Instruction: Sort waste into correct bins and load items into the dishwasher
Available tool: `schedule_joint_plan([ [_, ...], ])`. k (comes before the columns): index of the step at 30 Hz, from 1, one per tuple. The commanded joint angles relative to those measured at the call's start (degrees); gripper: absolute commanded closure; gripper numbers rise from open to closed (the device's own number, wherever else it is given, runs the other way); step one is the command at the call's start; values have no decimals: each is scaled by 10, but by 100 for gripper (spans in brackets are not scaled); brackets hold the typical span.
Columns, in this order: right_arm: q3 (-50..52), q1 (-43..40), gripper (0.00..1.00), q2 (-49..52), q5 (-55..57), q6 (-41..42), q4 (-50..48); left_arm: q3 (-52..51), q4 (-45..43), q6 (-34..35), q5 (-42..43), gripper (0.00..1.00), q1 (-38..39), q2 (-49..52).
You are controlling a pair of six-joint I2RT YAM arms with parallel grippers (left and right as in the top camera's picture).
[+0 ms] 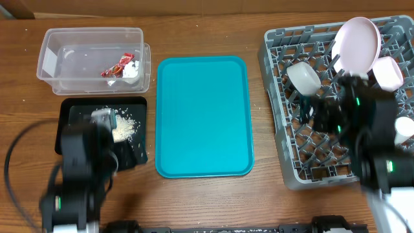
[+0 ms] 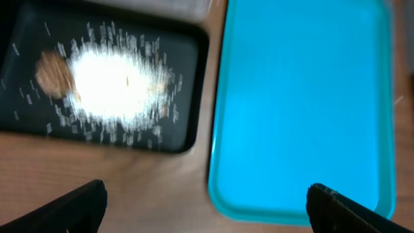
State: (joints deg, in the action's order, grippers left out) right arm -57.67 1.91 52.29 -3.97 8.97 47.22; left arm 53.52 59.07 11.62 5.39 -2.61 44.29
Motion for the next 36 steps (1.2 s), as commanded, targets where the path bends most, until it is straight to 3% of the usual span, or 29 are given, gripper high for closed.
schedule_joint_plan([
  [1, 26, -1, 0, -69, 55, 2, 1, -44, -11, 2, 4, 0, 1, -95],
  [11, 26, -1, 0, -79, 58, 2, 15, -49, 12, 4, 4, 0, 1, -128],
  [27, 27, -1, 0, 23, 58, 2, 16, -49, 12, 4, 4, 0, 1, -128],
  [36, 33, -1, 0, -133, 61, -7, 37, -49, 12, 4, 4, 0, 1, -128],
])
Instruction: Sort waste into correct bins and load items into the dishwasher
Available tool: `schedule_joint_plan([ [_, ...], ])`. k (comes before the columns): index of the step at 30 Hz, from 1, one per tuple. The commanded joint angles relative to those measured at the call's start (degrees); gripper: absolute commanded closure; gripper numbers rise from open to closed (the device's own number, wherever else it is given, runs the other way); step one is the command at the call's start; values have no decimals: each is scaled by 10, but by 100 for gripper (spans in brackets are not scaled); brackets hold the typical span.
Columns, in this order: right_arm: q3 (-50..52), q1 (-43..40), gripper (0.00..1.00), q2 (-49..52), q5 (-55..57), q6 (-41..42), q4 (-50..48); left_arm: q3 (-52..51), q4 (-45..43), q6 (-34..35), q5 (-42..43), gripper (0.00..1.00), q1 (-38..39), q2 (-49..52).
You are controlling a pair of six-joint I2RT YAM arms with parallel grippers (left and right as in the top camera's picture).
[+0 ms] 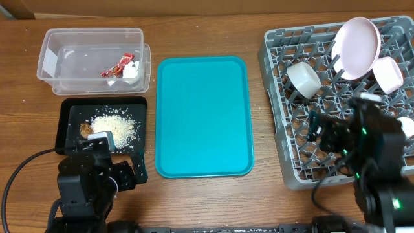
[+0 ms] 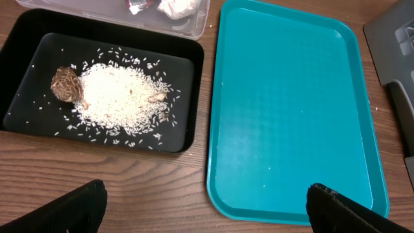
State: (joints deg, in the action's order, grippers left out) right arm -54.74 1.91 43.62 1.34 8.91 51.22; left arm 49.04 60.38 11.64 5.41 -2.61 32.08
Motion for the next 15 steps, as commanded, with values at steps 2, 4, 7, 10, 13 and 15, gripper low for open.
schedule_joint_plan([
  [2, 39, -1, 0, -125, 7, -6, -43, -5, -1, 4, 4, 0, 1, -6],
  [4, 67, -1, 0, -162, 7, -6, -69, -5, -1, 4, 4, 0, 1, -6],
  [7, 131, 0, 0, -227, 2, -2, -121, -5, -1, 4, 4, 0, 1, -6],
  [10, 197, 0, 0, -283, -11, -2, -180, -5, -1, 4, 4, 0, 1, -6],
  [13, 267, 1, 0, -332, -26, -1, -252, -5, -1, 4, 4, 0, 1, -6],
  [15, 314, 7, 0, -362, -27, -1, -303, -5, -1, 4, 4, 0, 1, -6],
])
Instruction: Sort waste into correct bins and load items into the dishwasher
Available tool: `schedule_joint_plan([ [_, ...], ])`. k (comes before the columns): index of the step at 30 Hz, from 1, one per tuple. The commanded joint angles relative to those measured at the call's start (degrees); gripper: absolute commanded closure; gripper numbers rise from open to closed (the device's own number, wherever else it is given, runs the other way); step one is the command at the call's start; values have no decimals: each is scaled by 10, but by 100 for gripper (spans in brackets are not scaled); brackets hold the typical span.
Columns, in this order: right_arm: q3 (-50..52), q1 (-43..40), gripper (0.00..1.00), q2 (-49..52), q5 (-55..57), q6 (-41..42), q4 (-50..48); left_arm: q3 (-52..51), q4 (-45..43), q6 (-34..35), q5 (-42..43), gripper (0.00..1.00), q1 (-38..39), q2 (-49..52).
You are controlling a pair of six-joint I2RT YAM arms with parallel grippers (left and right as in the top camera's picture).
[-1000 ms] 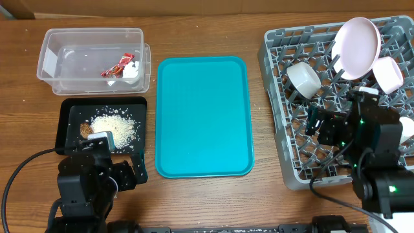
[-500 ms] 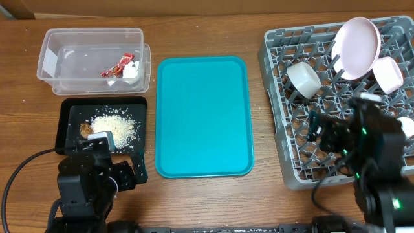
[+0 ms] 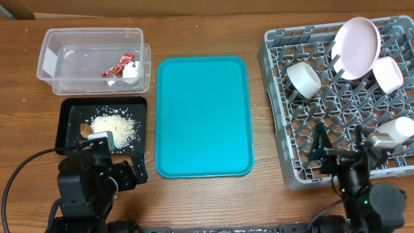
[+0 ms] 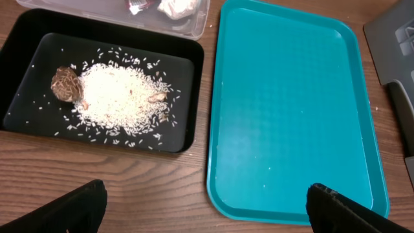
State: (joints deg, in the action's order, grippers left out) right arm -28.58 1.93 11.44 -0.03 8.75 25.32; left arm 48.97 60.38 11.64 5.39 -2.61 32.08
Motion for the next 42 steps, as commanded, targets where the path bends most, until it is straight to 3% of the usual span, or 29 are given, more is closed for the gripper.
schedule_joint_plan([
  [1, 79, 11, 0, -56, -13, 0, -76, -4, -1, 4, 4, 0, 1, -6],
  [6, 172, 17, 0, -112, -9, 0, -184, -4, -1, 4, 4, 0, 1, -6],
  [14, 274, 17, 0, -113, 2, -24, -317, -4, -1, 4, 4, 0, 1, -6],
  [20, 281, 17, 0, -113, 4, -46, -205, -4, -1, 4, 4, 0, 1, -6],
  [42, 281, 17, 0, -113, 4, -43, -205, -4, -1, 4, 4, 0, 1, -6],
])
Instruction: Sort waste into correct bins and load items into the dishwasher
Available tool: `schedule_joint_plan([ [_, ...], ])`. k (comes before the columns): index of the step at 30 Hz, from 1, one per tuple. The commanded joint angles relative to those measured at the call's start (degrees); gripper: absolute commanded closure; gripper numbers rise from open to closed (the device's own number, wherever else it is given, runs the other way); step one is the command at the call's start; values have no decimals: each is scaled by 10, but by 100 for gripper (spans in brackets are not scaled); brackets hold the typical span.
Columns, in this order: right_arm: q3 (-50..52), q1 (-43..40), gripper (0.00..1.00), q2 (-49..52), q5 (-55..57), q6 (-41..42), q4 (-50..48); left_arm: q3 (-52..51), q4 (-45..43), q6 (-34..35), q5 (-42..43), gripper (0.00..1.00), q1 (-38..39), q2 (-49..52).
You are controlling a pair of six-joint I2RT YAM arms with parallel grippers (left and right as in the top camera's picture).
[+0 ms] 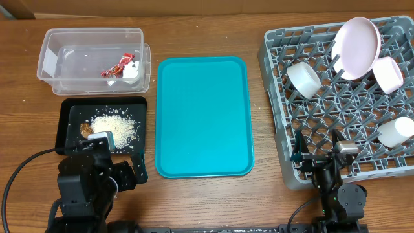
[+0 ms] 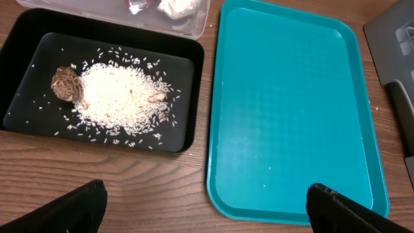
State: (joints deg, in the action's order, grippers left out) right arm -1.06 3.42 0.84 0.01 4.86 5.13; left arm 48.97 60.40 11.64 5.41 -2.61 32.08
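The teal tray (image 1: 204, 116) lies bare mid-table. A clear bin (image 1: 94, 58) at the back left holds wrappers (image 1: 123, 66). In front of it a black tray (image 2: 187, 77) carries rice (image 2: 116, 97) and a brown lump (image 2: 65, 84). On the right, the grey dish rack (image 1: 284, 103) holds a pink plate (image 1: 359, 44), a white bowl (image 1: 304, 79), a pink cup (image 1: 388, 73) and a white cup (image 1: 396, 131). My left gripper (image 2: 207, 210) is open and empty near the table's front edge. My right gripper (image 1: 317, 149) stands open and empty over the rack's front left corner.
The left arm (image 1: 84, 184) sits at the front edge, just before the black tray. Its cable (image 1: 19, 165) loops out to the left. The right arm's body (image 1: 336, 188) overhangs the front edge beside the rack.
My right arm has shifted left and back toward the front edge, leaving the white cup fully in view. The left arm and every object are unchanged.
At first my left gripper was over the black tray, blurred in motion, and my right arm was over the middle of the rack. Then the left arm was back at the front edge, where it stayed. The right arm stood lower over the rack each time.
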Motion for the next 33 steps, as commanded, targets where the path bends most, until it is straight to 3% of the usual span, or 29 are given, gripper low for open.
schedule_joint_plan([
  [1, 6, 3, 0, -7, 3, -4, -3, -4, -1, 4, 4, 0, 1, -6],
  [23, 6, 3, 0, -7, 3, -4, -3, -23, -2, -1, -15, 0, 1, -48],
  [33, 6, 3, 0, -7, 3, -4, -3, -268, -282, -14, -16, 0, 35, -221],
])
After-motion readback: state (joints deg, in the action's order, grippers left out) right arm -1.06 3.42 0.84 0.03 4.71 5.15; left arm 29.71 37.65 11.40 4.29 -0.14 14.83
